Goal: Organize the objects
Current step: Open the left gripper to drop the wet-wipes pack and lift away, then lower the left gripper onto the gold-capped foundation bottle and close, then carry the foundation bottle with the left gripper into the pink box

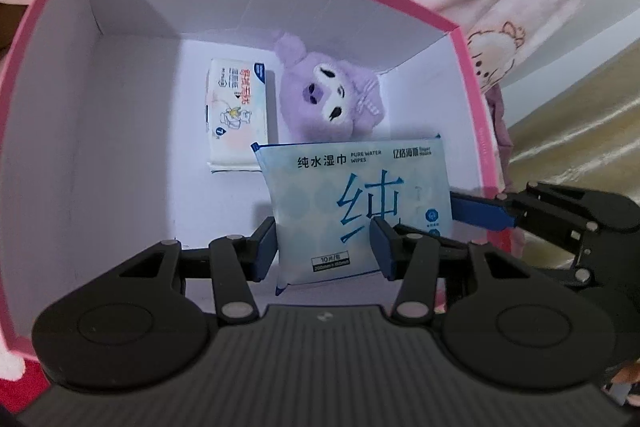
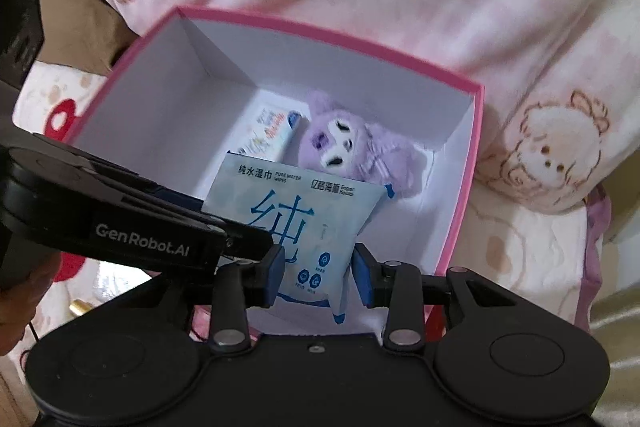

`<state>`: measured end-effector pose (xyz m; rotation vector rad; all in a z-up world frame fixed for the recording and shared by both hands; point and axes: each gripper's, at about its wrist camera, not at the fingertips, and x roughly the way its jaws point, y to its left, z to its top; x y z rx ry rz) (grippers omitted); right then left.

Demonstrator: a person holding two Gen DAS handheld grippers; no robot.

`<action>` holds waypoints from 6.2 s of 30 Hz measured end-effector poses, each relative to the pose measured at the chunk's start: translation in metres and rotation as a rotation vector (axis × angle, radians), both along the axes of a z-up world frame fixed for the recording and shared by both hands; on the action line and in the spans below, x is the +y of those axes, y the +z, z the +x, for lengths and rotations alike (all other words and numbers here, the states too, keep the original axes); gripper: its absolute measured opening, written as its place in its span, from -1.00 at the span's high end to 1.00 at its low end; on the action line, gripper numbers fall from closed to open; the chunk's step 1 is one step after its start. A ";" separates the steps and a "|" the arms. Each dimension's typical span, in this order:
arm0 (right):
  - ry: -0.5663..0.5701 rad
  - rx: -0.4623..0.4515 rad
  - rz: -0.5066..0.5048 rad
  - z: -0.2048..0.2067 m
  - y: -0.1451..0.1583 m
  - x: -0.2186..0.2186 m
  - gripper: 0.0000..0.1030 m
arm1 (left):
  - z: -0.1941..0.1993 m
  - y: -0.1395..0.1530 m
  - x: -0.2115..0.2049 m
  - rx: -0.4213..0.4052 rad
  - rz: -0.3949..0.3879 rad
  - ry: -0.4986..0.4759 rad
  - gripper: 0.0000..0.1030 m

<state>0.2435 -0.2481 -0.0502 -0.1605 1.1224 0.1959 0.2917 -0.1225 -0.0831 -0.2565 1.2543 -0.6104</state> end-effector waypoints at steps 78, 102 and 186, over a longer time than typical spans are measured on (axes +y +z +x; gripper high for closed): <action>0.703 -0.013 -0.112 -0.133 -0.040 0.147 -0.30 | -0.131 -0.016 0.169 0.034 0.083 0.068 -0.55; 0.360 0.181 0.144 -0.114 -0.081 0.122 0.15 | -0.145 -0.078 0.162 0.144 -0.101 0.343 0.31; 0.061 -0.053 0.505 -0.080 0.067 0.053 0.14 | -0.100 0.120 0.087 -0.181 0.038 0.076 0.29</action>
